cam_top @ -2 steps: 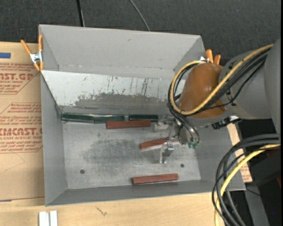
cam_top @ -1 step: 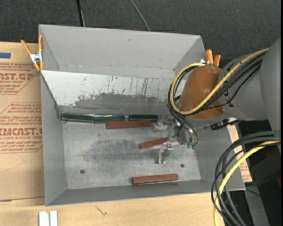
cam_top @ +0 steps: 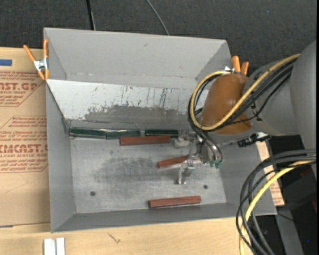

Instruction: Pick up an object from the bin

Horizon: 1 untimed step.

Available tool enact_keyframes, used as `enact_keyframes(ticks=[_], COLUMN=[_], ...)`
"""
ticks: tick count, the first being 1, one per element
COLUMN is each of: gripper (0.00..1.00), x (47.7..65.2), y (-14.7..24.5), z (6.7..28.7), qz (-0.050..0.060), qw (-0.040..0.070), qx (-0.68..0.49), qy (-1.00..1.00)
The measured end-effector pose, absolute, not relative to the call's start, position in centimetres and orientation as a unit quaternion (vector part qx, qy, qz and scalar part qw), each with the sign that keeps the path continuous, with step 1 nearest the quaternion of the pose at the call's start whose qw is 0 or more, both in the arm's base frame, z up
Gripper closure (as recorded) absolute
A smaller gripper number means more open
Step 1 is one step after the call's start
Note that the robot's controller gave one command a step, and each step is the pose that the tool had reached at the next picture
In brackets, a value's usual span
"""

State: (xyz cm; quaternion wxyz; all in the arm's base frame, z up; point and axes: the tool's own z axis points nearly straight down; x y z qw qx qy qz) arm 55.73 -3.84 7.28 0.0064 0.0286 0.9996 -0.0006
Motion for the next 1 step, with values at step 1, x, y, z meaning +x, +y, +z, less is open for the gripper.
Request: enact_keyframes(ticks=[1], gripper=[0.00], x=[55.88], y=[-3.42], z=[7.27], qz=[-0.001], qw=[0.006], qx=[0.025], qy=[1.000])
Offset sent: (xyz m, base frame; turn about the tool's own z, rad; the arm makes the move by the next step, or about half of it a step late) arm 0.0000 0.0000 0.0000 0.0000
